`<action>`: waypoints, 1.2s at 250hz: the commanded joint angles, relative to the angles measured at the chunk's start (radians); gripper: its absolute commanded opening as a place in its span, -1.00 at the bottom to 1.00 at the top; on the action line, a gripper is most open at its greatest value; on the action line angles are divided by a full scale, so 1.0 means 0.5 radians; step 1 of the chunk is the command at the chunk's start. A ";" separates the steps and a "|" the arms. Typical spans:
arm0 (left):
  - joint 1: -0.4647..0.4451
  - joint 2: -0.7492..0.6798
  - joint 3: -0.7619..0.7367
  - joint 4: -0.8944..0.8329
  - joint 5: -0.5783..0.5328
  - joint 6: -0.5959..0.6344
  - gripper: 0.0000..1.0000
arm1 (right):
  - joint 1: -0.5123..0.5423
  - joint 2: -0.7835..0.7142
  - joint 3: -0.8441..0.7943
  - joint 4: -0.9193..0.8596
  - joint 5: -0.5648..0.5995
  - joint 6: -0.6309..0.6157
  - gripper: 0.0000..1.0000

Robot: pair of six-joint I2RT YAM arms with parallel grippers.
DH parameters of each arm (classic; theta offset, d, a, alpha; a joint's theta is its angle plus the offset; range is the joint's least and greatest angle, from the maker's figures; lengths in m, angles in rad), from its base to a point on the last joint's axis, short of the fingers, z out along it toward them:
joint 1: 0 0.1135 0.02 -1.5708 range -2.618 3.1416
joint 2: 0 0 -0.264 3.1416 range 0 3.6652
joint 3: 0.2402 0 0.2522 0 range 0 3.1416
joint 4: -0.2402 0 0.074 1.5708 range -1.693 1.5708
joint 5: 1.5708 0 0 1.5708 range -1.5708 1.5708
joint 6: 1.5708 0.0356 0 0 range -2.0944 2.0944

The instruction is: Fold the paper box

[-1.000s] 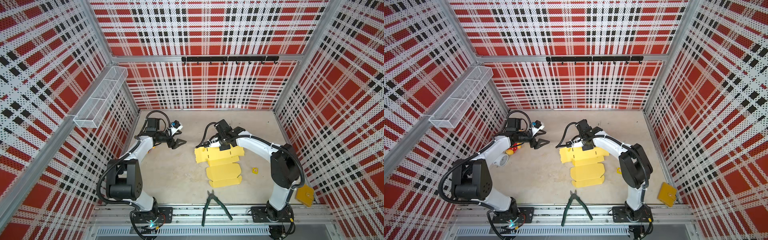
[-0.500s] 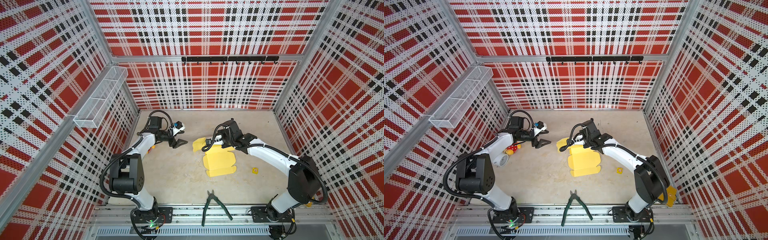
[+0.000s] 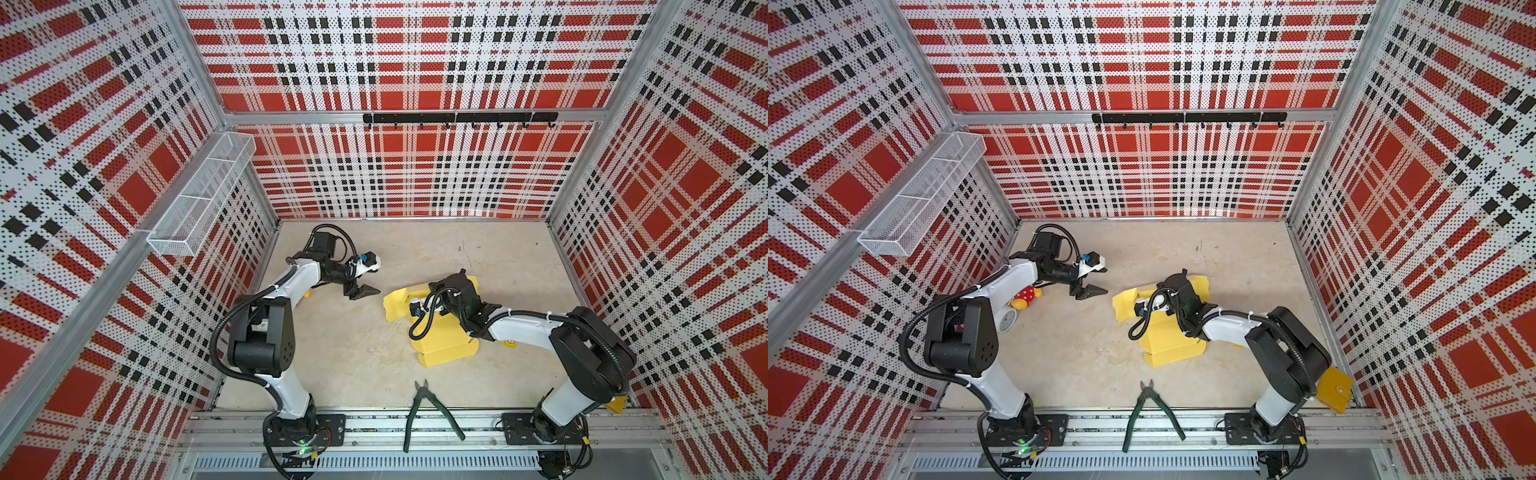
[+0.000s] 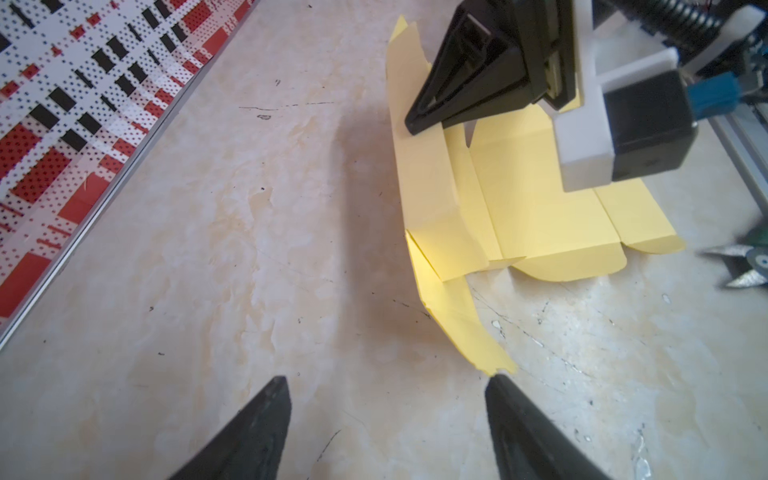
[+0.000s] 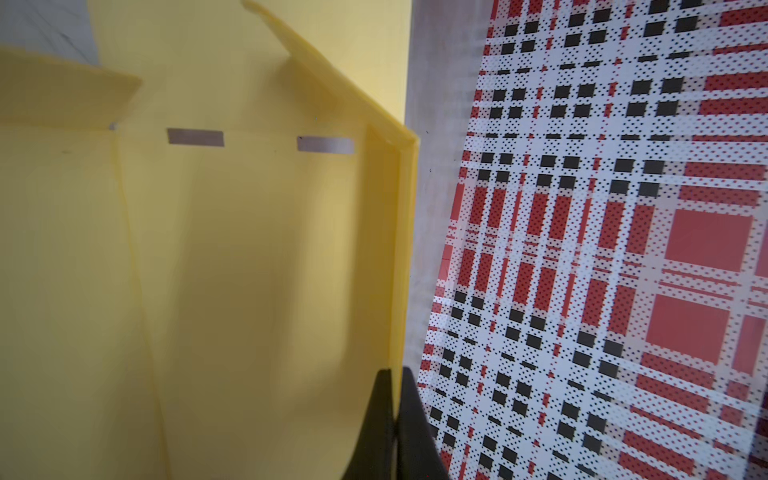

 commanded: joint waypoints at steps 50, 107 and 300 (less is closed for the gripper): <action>0.015 0.160 0.161 -0.332 -0.054 0.420 0.47 | 0.057 0.071 -0.186 0.857 0.125 -0.151 -1.00; -0.031 0.290 0.228 -0.427 -0.097 0.573 0.34 | 0.087 0.095 -0.202 0.883 0.126 -0.177 -1.00; 0.011 0.202 0.348 -0.742 -0.333 0.887 0.24 | 0.082 0.107 -0.206 0.611 0.107 -0.158 -1.00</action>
